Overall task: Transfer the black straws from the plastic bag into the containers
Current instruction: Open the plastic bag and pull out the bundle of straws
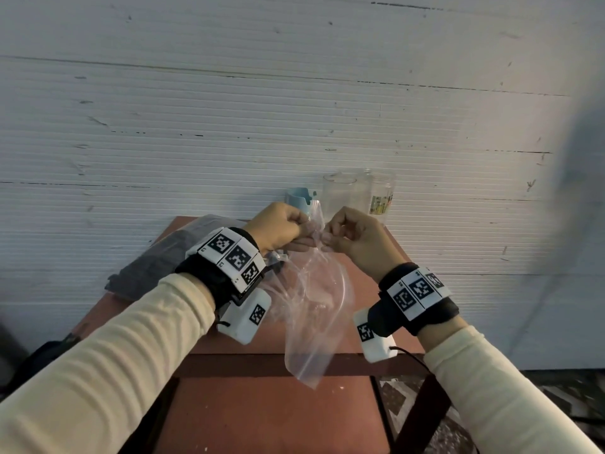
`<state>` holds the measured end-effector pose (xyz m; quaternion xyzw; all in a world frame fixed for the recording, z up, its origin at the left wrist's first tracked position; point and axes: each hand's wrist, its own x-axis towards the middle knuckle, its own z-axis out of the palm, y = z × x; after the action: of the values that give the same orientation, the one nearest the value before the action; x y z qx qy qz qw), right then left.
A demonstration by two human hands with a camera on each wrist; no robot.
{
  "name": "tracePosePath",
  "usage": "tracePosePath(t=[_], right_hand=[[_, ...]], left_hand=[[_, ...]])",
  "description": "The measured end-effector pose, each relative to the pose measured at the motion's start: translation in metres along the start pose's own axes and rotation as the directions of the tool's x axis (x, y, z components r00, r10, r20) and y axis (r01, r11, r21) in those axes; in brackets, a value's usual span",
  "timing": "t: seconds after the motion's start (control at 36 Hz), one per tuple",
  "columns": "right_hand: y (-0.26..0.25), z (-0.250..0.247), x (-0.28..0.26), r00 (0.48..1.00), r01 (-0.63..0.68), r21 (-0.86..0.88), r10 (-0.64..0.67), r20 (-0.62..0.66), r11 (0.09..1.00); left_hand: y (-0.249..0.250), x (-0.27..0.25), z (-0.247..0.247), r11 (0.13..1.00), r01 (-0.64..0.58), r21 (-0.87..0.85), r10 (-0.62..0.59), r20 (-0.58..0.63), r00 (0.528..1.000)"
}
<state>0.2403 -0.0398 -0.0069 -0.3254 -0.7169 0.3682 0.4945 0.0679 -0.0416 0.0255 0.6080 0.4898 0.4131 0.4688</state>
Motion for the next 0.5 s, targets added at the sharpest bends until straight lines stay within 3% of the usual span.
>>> tracePosePath(t=[0.33,0.5], right_hand=[[-0.0008,0.0004,-0.0001,0.999,0.038,-0.209,-0.044,-0.022,0.977],[0.0015,0.0055,0.0005,0.996,-0.027,-0.219,0.007,-0.089,0.975]], left_hand=[[0.0038,-0.0020,-0.0003,0.996,0.007,0.085,-0.003,-0.046,0.999],[0.0043,-0.0051,-0.0015,0.994,-0.012,0.107,0.018,-0.055,0.998]])
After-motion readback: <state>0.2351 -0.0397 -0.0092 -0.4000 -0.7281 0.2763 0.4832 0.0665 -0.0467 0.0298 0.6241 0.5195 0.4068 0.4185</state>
